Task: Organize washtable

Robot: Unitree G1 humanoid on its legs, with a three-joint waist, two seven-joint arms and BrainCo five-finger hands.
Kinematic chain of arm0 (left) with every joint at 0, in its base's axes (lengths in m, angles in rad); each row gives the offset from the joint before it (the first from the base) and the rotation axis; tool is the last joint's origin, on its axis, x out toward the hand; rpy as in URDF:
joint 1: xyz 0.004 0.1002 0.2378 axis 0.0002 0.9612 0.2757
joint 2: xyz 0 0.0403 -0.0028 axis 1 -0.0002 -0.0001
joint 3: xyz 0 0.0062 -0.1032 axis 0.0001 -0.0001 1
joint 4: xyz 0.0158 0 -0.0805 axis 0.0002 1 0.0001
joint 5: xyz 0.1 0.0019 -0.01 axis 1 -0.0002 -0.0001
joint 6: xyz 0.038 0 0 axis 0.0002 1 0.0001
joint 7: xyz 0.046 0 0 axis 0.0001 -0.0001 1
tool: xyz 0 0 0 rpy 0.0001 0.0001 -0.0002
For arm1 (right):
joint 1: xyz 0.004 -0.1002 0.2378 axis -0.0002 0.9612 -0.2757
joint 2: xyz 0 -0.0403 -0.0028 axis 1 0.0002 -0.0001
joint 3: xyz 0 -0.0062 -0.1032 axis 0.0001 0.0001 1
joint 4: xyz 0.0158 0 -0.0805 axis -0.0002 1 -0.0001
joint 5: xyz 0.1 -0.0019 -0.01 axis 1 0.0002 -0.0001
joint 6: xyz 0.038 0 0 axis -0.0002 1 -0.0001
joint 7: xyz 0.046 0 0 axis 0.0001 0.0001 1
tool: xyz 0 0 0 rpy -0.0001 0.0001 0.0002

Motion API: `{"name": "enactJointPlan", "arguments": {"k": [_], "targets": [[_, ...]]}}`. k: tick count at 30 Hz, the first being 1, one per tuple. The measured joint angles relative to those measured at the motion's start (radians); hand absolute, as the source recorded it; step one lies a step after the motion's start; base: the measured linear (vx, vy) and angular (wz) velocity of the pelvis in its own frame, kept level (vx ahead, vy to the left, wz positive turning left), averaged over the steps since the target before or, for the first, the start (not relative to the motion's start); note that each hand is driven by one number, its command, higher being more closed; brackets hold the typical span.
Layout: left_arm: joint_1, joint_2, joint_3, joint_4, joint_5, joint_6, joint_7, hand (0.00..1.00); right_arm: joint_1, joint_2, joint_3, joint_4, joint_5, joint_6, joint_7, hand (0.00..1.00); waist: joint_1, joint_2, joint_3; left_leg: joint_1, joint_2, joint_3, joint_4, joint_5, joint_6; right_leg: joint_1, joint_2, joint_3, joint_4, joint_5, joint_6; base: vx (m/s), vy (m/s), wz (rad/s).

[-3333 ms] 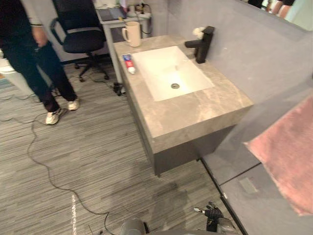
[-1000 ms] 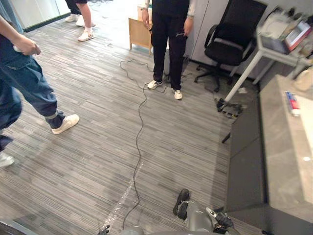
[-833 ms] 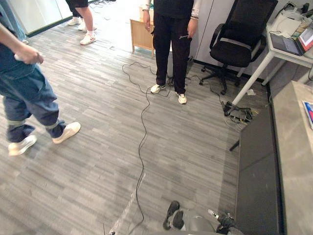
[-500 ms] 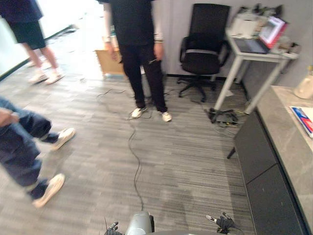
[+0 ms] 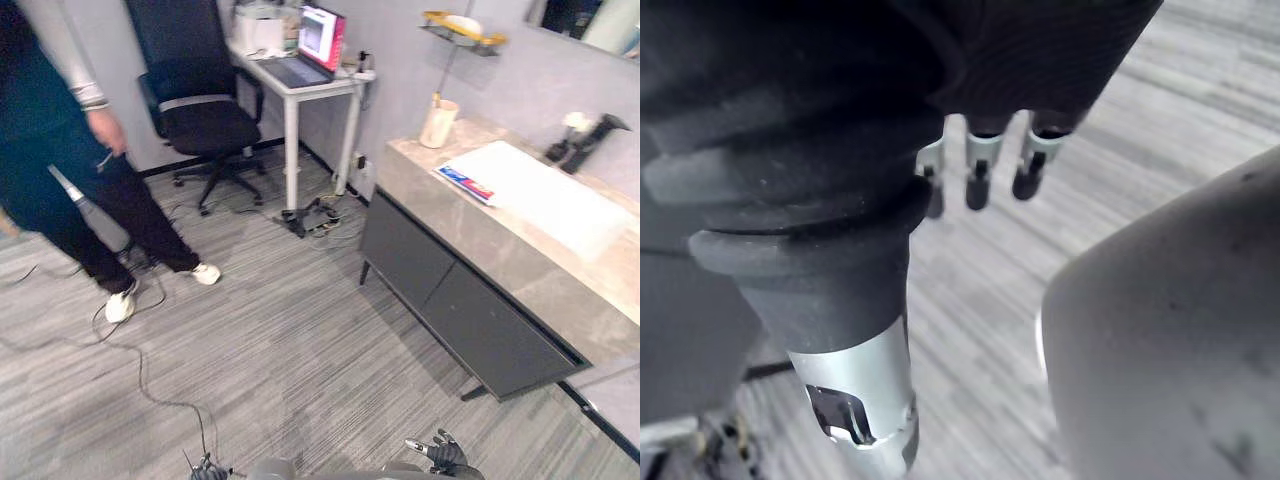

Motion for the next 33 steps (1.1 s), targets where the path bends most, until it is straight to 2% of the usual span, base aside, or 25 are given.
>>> {"name": "enactJointPlan", "arguments": {"k": [1, 2, 4, 5, 6, 7, 8, 10, 11, 12, 13, 14, 15, 16, 17, 18, 19, 21, 23, 25, 28, 29, 30, 31, 33], "targets": [[-0.003, 0.008, -0.017, 0.029, 0.009, 0.009, -0.017, 0.00, 0.002, 0.002, -0.024, 0.002, 0.029, -0.001, 0.000, 0.00, -0.002, 0.003, -0.001, 0.067, -0.005, 0.039, -0.058, 0.005, -0.001, -0.020, -0.017, -0.042, 0.046, 0.016, -0.006, 0.05, 0.101, -0.75], [-0.001, 0.009, -0.019, 0.032, 0.009, 0.016, -0.033, 0.00, 0.002, 0.002, -0.029, 0.004, 0.042, -0.001, 0.000, 0.00, -0.003, 0.007, -0.004, 0.088, -0.005, 0.045, -0.079, 0.006, -0.003, -0.026, -0.015, -0.051, 0.060, 0.005, -0.004, 0.09, 0.068, -0.92], [-0.005, 0.008, -0.023, 0.034, 0.016, 0.021, -0.038, 0.00, -0.002, 0.002, -0.039, 0.007, 0.076, -0.004, -0.001, 0.00, -0.022, 0.011, -0.007, 0.132, -0.004, 0.052, -0.136, 0.007, -0.004, -0.057, 0.009, -0.084, 0.070, -0.070, 0.012, 0.12, 0.003, -0.67], [-0.007, 0.005, -0.023, 0.037, 0.025, 0.022, -0.037, 0.00, -0.013, 0.000, -0.049, 0.009, 0.086, -0.005, 0.000, 0.00, -0.038, 0.019, -0.006, 0.147, 0.010, 0.051, -0.166, 0.001, 0.002, -0.094, 0.044, -0.100, 0.031, -0.105, 0.003, 0.17, -0.060, -0.68], [-0.010, -0.002, -0.020, 0.041, 0.031, 0.023, -0.033, 0.00, -0.022, -0.001, -0.069, 0.008, 0.099, -0.005, -0.001, 0.00, -0.047, 0.033, -0.001, 0.158, 0.030, 0.052, -0.184, -0.014, 0.004, -0.122, 0.082, -0.127, -0.011, -0.107, -0.004, 0.22, -0.082, -0.91], [-0.018, -0.013, -0.016, 0.050, 0.036, 0.023, -0.027, 0.00, -0.034, -0.005, -0.081, 0.008, 0.119, -0.006, -0.002, 0.00, -0.054, 0.054, 0.012, 0.186, 0.059, 0.054, -0.214, -0.026, -0.011, -0.147, 0.134, -0.167, -0.117, -0.090, -0.009, 0.29, -0.093, -0.84], [-0.035, -0.015, -0.015, 0.061, 0.045, 0.023, -0.021, 0.00, -0.041, -0.007, -0.092, 0.004, 0.131, -0.006, -0.010, 0.00, -0.055, 0.059, 0.019, 0.222, 0.074, 0.059, -0.250, -0.031, -0.019, -0.164, 0.150, -0.228, -0.253, -0.034, -0.005, 0.27, -0.070, -0.68], [-0.051, -0.009, -0.014, 0.062, 0.061, 0.022, -0.021, 0.00, -0.038, -0.006, -0.106, 0.006, 0.139, -0.010, -0.024, 0.00, -0.054, 0.043, 0.024, 0.278, 0.068, 0.068, -0.285, -0.037, -0.033, -0.165, 0.120, -0.328, -0.439, 0.066, 0.000, 0.37, -0.119, -0.27], [-0.055, -0.008, -0.014, 0.062, 0.063, 0.022, -0.021, 0.00, -0.035, -0.007, -0.109, 0.005, 0.140, -0.010, -0.028, 0.00, -0.055, 0.038, 0.024, 0.297, 0.065, 0.072, -0.288, -0.046, -0.051, -0.164, 0.104, -0.349, -0.465, 0.082, 0.003, 0.45, -0.164, 0.00], [-0.062, -0.014, -0.015, 0.065, 0.063, 0.022, -0.021, 0.00, -0.017, -0.010, -0.110, -0.002, 0.147, -0.011, -0.032, 0.00, -0.057, 0.047, 0.024, 0.342, 0.065, 0.065, -0.301, -0.061, -0.073, -0.166, 0.079, -0.383, -0.441, 0.162, -0.038, 0.55, -0.165, 0.24], [-0.069, -0.036, -0.014, 0.067, 0.064, 0.023, -0.026, 0.00, -0.017, -0.026, -0.109, -0.011, 0.145, -0.010, -0.031, 0.00, -0.057, 0.067, 0.019, 0.359, 0.086, 0.046, -0.277, -0.052, -0.091, -0.174, 0.074, -0.414, -0.357, 0.164, -0.076, 0.47, -0.132, 0.31], [-0.078, -0.044, -0.014, 0.065, 0.064, 0.022, -0.031, 0.00, -0.017, -0.030, -0.111, -0.011, 0.144, -0.010, -0.031, 0.00, -0.058, 0.077, 0.023, 0.354, 0.099, 0.030, -0.246, -0.043, -0.105, -0.174, 0.075, -0.424, -0.326, 0.135, -0.111, 0.71, -0.265, 0.30], [-0.088, -0.067, -0.009, 0.054, 0.063, 0.022, -0.038, 0.00, -0.017, -0.035, -0.117, -0.019, 0.142, -0.009, -0.030, 0.00, -0.055, 0.097, 0.024, 0.323, 0.129, 0.007, -0.146, -0.019, -0.144, -0.159, 0.086, -0.440, -0.295, 0.081, -0.116, 0.68, -0.308, 0.18], [-0.089, -0.096, 0.032, 0.042, 0.061, 0.021, -0.046, 0.00, -0.018, -0.034, -0.121, -0.037, 0.124, -0.007, -0.032, 0.00, -0.055, 0.107, 0.022, 0.252, 0.157, -0.037, 0.035, 0.019, -0.183, -0.128, 0.101, -0.449, -0.296, 0.045, -0.115, 0.69, -0.309, 0.11], [-0.089, -0.106, 0.053, 0.031, 0.060, 0.022, -0.047, 0.00, -0.020, -0.033, -0.119, -0.041, 0.113, -0.003, -0.033, 0.00, -0.054, 0.110, 0.023, 0.208, 0.168, -0.062, 0.144, 0.055, -0.205, -0.105, 0.111, -0.448, -0.306, 0.031, -0.116, 0.57, -0.186, 0.01], [-0.088, -0.128, 0.078, 0.012, 0.059, 0.019, -0.049, 0.00, -0.025, -0.035, -0.096, -0.039, 0.107, -0.001, -0.034, 0.00, -0.052, 0.116, 0.027, 0.128, 0.184, -0.110, 0.348, 0.078, -0.246, -0.042, 0.141, -0.443, -0.347, 0.023, -0.128, 0.57, -0.120, -0.18], [-0.088, -0.134, 0.092, 0.000, 0.059, 0.019, -0.053, 0.00, -0.032, -0.030, -0.068, -0.022, 0.104, -0.001, -0.031, 0.00, -0.048, 0.116, 0.028, 0.082, 0.192, -0.122, 0.482, 0.085, -0.261, 0.037, 0.164, -0.435, -0.398, 0.021, -0.134, 0.56, -0.095, -0.24], [-0.082, -0.131, 0.095, -0.013, 0.054, 0.018, -0.062, 0.00, -0.042, -0.032, -0.046, 0.003, 0.094, -0.002, -0.026, 0.00, -0.044, 0.098, 0.039, 0.034, 0.191, -0.078, 0.547, 0.084, -0.260, 0.158, 0.178, -0.410, -0.478, 0.021, -0.134, 0.48, -0.065, -0.29], [-0.081, -0.131, 0.101, -0.026, 0.026, 0.012, -0.064, 0.00, -0.043, -0.036, -0.033, 0.014, 0.069, -0.002, -0.027, 0.00, -0.026, 0.098, 0.039, -0.016, 0.191, -0.035, 0.530, 0.073, -0.239, 0.237, 0.179, -0.367, -0.529, 0.022, -0.134, 0.39, -0.028, -0.52], [-0.081, -0.136, 0.106, -0.040, 0.013, 0.009, -0.063, 0.00, -0.043, -0.043, -0.017, 0.036, 0.069, -0.004, -0.027, 0.00, -0.004, 0.095, 0.040, -0.062, 0.185, -0.043, 0.368, 0.048, -0.194, 0.278, 0.172, -0.305, -0.561, 0.021, -0.126, 0.31, 0.080, -0.86], [-0.084, -0.132, 0.103, -0.043, 0.013, 0.004, -0.063, 0.00, -0.034, -0.040, -0.018, 0.040, 0.070, -0.004, -0.028, 0.00, -0.003, 0.082, 0.045, -0.091, 0.137, -0.151, 0.140, 0.051, -0.192, 0.304, 0.144, -0.255, -0.575, 0.013, -0.084, 0.21, 0.178, -0.58], [-0.084, -0.135, 0.099, -0.039, 0.014, 0.004, -0.061, 0.00, -0.027, -0.043, -0.017, 0.035, 0.070, -0.005, -0.027, 0.00, -0.005, 0.094, 0.044, -0.087, 0.115, -0.236, -0.047, 0.112, -0.181, 0.303, 0.143, -0.230, -0.578, 0.006, -0.052, 0.12, 0.260, -0.48], [-0.085, -0.137, 0.096, -0.034, 0.013, 0.003, -0.060, 0.00, -0.025, -0.048, -0.017, 0.032, 0.069, -0.007, -0.026, 0.00, -0.005, 0.106, 0.043, -0.094, 0.116, -0.271, -0.086, 0.180, -0.181, 0.305, 0.151, -0.223, -0.582, 0.002, -0.038, 0.13, 0.332, -0.38], [-0.092, -0.130, 0.093, -0.027, 0.013, 0.002, -0.061, 0.00, -0.027, -0.049, -0.012, 0.037, 0.064, -0.010, -0.025, 0.00, 0.000, 0.090, 0.034, -0.088, 0.095, -0.270, -0.086, 0.172, -0.175, 0.308, 0.139, -0.208, -0.591, 0.004, -0.022, 0.11, 0.248, -0.18], [-0.092, -0.091, 0.092, -0.020, 0.011, 0.000, -0.060, 0.00, -0.021, -0.019, -0.006, 0.045, 0.033, -0.011, -0.022, 0.00, -0.001, 0.035, 0.024, -0.060, 0.059, -0.239, -0.160, 0.191, -0.148, 0.298, 0.089, -0.182, -0.601, 0.001, 0.006, 0.16, 0.205, -0.19]]}}
